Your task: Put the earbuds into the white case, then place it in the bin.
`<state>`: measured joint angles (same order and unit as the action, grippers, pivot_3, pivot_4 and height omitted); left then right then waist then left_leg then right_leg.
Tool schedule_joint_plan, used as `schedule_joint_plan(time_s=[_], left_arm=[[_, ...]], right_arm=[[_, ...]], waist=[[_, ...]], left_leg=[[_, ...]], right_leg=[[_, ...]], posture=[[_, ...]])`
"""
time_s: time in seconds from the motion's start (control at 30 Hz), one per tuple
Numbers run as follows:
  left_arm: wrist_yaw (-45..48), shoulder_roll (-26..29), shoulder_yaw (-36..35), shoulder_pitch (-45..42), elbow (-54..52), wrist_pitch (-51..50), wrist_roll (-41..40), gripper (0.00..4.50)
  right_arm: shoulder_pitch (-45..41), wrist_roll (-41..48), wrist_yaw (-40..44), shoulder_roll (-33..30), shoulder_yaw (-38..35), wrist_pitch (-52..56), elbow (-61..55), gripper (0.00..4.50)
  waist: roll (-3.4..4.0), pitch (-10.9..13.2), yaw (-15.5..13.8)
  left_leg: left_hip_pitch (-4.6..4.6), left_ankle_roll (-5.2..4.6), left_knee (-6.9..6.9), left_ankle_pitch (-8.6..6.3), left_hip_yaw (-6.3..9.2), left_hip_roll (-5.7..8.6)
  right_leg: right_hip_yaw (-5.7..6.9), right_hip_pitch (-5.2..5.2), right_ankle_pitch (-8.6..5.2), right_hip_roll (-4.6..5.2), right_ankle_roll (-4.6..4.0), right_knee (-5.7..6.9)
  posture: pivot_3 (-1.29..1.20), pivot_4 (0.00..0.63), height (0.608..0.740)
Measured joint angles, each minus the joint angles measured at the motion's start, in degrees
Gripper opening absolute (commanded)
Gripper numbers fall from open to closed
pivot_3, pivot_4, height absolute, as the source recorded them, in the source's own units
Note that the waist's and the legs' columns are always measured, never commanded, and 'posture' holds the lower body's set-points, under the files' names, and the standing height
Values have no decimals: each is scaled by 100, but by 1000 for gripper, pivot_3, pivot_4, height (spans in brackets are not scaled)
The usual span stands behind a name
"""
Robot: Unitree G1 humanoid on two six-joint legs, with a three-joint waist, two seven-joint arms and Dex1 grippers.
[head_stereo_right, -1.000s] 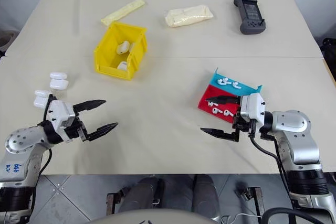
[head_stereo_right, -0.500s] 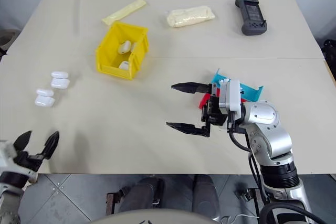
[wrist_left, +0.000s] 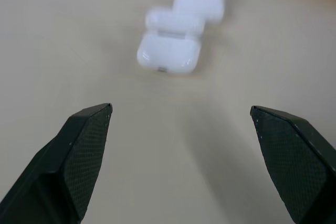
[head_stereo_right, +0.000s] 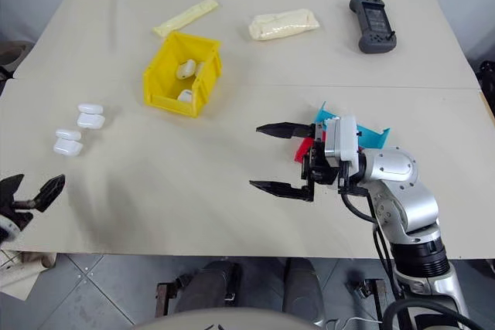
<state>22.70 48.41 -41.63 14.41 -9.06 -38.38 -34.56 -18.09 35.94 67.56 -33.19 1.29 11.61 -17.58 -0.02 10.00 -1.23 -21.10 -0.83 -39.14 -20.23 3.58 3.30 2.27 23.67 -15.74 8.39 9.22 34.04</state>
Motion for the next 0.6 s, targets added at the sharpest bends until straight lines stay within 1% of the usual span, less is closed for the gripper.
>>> schedule_joint_plan(time_s=[0.03, 0.07, 0.13, 0.17, 0.27, 0.33, 0.47, 0.6], left_arm=[[176, 435, 66, -253, 228, -284, -9, 4492], [302, 714, 124, -432, 343, -425, -7, 4492], [689, 1279, 501, -930, 821, -674, 30, 4492], [890, 1506, 777, -1254, 1209, -727, 106, 4492], [1430, 1896, 1625, -2246, 2176, -852, 347, 4492], [1748, 2043, 2220, -2865, 2672, -912, 575, 4492], [2149, 2072, 3238, -4036, 3799, -847, 1236, 4492], [2516, 2039, 3875, -4668, 4540, -826, 1747, 4492]], right_arm=[[23, -2, 36, -25, -14, 11, 16, 4500], [28, -3, 52, -26, 0, 19, 21, 4500], [50, -13, 87, -32, 13, 20, 54, 4500], [58, -22, 95, -40, 16, 19, 84, 4500], [93, -60, 96, -69, -4, 17, 135, 4500], [105, -74, 90, -85, -15, 12, 146, 4500], [96, -102, 30, -91, -33, -10, 158, 4500], [112, -120, -46, -85, -46, -23, 145, 4500]], waist=[[0, 0, 6], [1, 0, 15], [4, 2, 33], [6, 3, 53], [5, 3, 114], [5, 3, 153], [1, 3, 166], [-1, 2, 167]], left_leg=[[2, -1, 1, 0, 1, 3], [1, -1, 2, -1, 1, 3], [3, -2, 9, -1, -1, 7], [2, -1, 13, -1, -1, 8], [-2, 0, 16, -1, -1, 11], [1, 0, 16, -1, -8, 18], [-5, 3, 12, -3, -48, 23], [-4, 3, 10, -3, -91, 18]], right_leg=[[-2, 0, -2, 3, -4, 11], [-3, 0, -2, 3, -4, 7], [-5, 4, -2, 6, -5, 10], [-3, 7, -3, 5, -5, 12], [3, 15, -5, 3, -9, 20], [6, 23, -5, 4, -9, 37], [43, 56, -6, 5, -11, 62], [53, 83, -6, 14, -12, 87]], posture=[[0, 150, 740], [0, 150, 740], [0, 150, 740], [0, 150, 740], [0, 150, 740], [0, 150, 740], [0, 150, 740], [0, 150, 740]])
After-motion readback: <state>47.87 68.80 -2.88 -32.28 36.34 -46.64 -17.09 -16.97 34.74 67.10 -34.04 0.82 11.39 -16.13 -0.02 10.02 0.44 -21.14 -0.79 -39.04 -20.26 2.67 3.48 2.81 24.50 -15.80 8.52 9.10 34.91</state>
